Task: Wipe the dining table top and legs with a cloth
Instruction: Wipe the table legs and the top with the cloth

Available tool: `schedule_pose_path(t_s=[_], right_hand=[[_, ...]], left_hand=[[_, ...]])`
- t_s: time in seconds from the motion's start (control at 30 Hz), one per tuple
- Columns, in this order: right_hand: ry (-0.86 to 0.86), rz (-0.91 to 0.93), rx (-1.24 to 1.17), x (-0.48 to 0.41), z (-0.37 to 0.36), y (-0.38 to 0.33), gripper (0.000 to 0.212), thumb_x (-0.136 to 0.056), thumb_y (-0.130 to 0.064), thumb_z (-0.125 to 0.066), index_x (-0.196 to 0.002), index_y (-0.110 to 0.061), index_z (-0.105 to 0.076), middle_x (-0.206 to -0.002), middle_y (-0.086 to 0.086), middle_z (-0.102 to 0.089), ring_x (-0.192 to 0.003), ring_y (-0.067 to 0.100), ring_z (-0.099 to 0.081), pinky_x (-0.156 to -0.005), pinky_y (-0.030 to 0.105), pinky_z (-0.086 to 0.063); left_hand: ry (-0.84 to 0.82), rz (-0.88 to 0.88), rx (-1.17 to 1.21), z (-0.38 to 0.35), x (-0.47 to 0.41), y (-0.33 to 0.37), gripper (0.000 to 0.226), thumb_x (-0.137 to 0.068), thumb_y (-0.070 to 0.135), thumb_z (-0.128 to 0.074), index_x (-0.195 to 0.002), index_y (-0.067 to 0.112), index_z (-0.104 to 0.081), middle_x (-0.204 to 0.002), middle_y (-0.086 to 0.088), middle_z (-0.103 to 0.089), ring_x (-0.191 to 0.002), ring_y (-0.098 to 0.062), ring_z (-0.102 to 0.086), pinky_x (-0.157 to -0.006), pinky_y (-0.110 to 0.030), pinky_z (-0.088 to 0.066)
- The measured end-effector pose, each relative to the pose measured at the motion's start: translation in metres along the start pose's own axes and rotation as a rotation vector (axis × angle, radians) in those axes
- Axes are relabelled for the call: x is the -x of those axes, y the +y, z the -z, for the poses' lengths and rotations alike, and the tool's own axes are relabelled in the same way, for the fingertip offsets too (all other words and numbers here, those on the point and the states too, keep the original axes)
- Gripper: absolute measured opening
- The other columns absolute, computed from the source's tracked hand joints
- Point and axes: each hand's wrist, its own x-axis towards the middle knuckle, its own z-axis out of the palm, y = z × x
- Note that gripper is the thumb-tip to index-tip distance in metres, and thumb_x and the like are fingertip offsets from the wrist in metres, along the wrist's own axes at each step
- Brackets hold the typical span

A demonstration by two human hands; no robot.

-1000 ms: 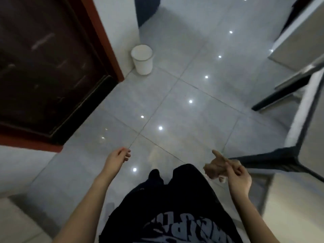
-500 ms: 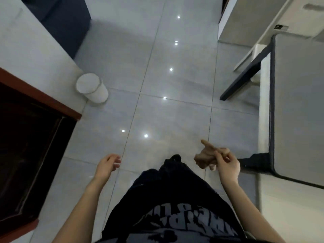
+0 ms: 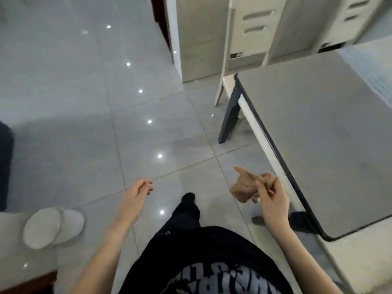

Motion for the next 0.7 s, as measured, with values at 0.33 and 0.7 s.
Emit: schedule_pose_path(t_s=[0.33, 0.7], right_hand=[[0.508, -0.019, -0.098, -0.037, 0.009, -0.055, 0.014, -0.091, -0.019, -0.064, -0.088, -0.013, -0.052, -0.087, 0.002, -0.057, -0.088, 0.011, -0.060, -0.073, 0.021, -0.044], [0.591, -0.129, -0.064, -0.125, 0.075, -0.009, 0.019, -0.092, -0.034, -0.062, -0.082, -0.031, -0.047, -0.081, -0.001, -0.061, -0.078, 0.021, -0.061, -0.072, 0.042, -0.049]], left_hand=[[-0.614, -0.510, -0.364, -0.101, -0.178, 0.216, 0.022, -0.082, 0.051, -0.042, -0.094, 0.039, -0.057, -0.093, 0.002, -0.068, -0.092, -0.016, -0.063, -0.086, -0.034, -0.047], [-0.895, -0.791, -0.569, -0.310, -0.194, 0.298, 0.031, -0.092, 0.031, -0.049, -0.112, 0.012, -0.062, -0.103, -0.002, -0.066, -0.087, -0.014, -0.057, -0.075, -0.022, -0.038]])
